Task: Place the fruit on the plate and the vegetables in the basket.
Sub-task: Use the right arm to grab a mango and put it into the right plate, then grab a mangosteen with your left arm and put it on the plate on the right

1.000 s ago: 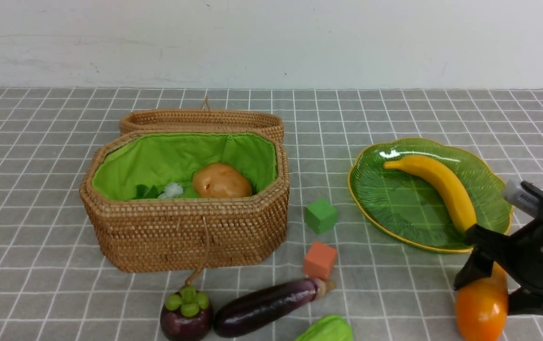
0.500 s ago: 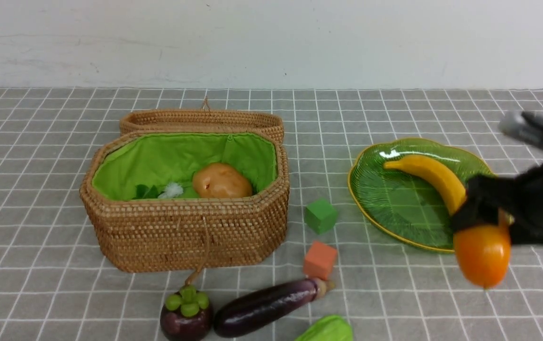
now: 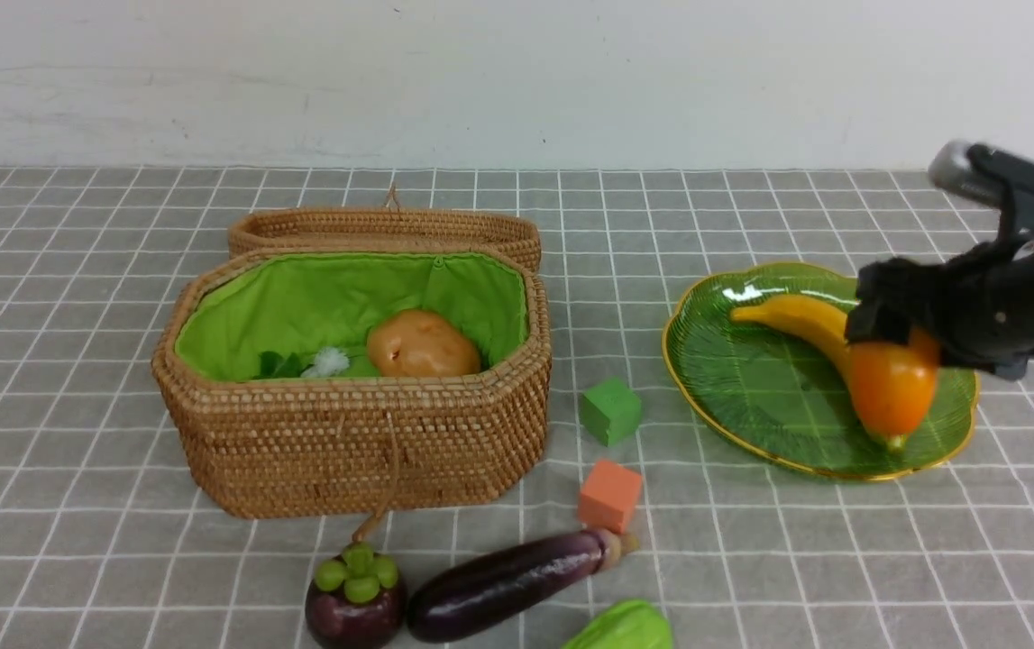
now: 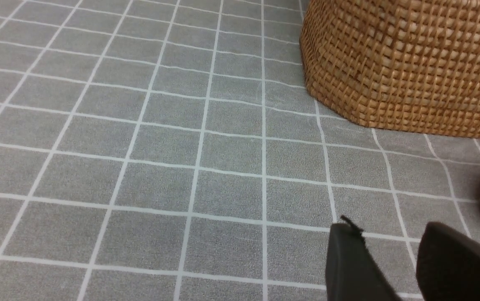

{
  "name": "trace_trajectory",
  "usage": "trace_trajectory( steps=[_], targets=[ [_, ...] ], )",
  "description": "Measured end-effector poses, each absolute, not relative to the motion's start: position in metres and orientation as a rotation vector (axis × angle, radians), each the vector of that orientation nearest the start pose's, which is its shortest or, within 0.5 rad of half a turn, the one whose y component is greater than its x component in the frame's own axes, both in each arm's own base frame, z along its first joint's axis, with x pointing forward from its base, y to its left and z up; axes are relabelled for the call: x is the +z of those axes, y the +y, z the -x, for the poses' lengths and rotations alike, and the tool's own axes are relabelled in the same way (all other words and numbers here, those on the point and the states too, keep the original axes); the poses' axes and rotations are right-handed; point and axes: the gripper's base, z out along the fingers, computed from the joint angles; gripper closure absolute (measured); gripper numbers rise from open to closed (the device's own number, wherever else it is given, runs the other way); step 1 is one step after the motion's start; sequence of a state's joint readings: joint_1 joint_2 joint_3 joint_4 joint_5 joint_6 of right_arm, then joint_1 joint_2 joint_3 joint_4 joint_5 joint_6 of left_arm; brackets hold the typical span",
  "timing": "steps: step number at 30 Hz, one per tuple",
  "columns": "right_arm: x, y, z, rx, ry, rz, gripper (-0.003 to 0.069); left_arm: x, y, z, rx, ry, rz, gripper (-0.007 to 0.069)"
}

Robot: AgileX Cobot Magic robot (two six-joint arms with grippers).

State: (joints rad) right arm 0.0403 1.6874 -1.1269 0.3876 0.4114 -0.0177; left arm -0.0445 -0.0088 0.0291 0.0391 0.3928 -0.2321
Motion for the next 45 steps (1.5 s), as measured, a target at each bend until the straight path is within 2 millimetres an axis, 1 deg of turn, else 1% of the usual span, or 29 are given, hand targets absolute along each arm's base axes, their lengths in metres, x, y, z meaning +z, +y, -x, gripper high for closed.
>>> trace_trajectory(
  steps=[2, 4, 11, 13, 18, 21, 23, 24, 27, 30, 32, 33, 34, 35, 36, 39, 42, 43, 45],
  targets=[
    [0.220, 0.029, -0.367, 0.349, 2.468, -0.306, 0.0128, 0.169, -0.001, -0.052, -0.149, 1.893, 0.154, 0.0386],
    [0.215, 0.029, -0.369, 0.347, 2.483, -0.310, 0.0125, 0.169, -0.001, -0.052, -0.149, 1.893, 0.154, 0.0386],
    [0.214, 0.028, -0.369, 0.338, 2.484, -0.301, 0.0028, 0.169, -0.001, -0.052, -0.149, 1.893, 0.154, 0.0386],
    [0.214, 0.028, -0.369, 0.336, 2.488, -0.295, 0.0022, 0.169, -0.001, -0.052, -0.149, 1.893, 0.154, 0.0386],
    [0.220, 0.028, -0.362, 0.316, 2.529, -0.243, 0.0037, 0.169, -0.001, -0.052, -0.149, 1.893, 0.154, 0.0386],
    [0.236, 0.027, -0.346, 0.278, 2.596, -0.167, 0.0095, 0.169, -0.001, -0.052, -0.149, 1.893, 0.154, 0.0386],
    [0.241, 0.027, -0.341, 0.270, 2.606, -0.157, 0.0117, 0.169, -0.001, -0.052, -0.149, 1.893, 0.154, 0.0386],
    [0.258, 0.025, -0.329, 0.258, 2.611, -0.161, 0.0161, 0.169, -0.001, -0.052, -0.149, 1.893, 0.154, 0.0386],
    [0.291, 0.023, -0.305, 0.250, 2.574, -0.174, 0.0263, 0.169, -0.001, -0.052, -0.149, 1.893, 0.154, 0.0386],
    [0.326, 0.022, -0.274, 0.253, 2.488, -0.146, 0.0411, 0.169, -0.001, -0.052, -0.149, 1.893, 0.154, 0.0386],
    [0.340, 0.021, -0.248, 0.249, 2.432, -0.117, 0.0521, 0.169, -0.001, -0.052, -0.149, 1.893, 0.154, 0.0386],
    [0.341, 0.021, -0.242, 0.249, 2.422, -0.113, 0.0543, 0.169, -0.001, -0.052, -0.149, 1.893, 0.154, 0.0386],
    [0.344, 0.020, -0.222, 0.245, 2.389, -0.097, 0.0615, 0.169, -0.001, -0.052, -0.149, 1.893, 0.154, 0.0386],
    [0.343, 0.019, -0.208, 0.240, 2.365, -0.083, 0.0650, 0.169, -0.001, -0.052, -0.149, 1.893, 0.154, 0.0386],
    [0.340, 0.019, -0.194, 0.233, 2.343, -0.068, 0.0668, 0.169, -0.001, -0.052, -0.149, 1.893, 0.154, 0.0386],
    [0.320, 0.016, -0.155, 0.202, 2.267, -0.011, 0.0678, 0.169, -0.001, -0.052, -0.149, 1.893, 0.154, 0.0386],
    [0.290, 0.015, -0.132, 0.192, 2.202, -0.003, 0.0677, 0.169, -0.001, -0.052, -0.149, 1.893, 0.154, 0.0386],
    [0.284, 0.014, -0.126, 0.191, 2.160, -0.009, 0.0677, 0.169, -0.001, -0.052, -0.149, 1.893, 0.154, 0.0386],
    [0.276, 0.014, -0.122, 0.187, 2.149, -0.011, 0.0677, 0.169, -0.001, -0.052, -0.149, 1.893, 0.154, 0.0386]
  ],
)
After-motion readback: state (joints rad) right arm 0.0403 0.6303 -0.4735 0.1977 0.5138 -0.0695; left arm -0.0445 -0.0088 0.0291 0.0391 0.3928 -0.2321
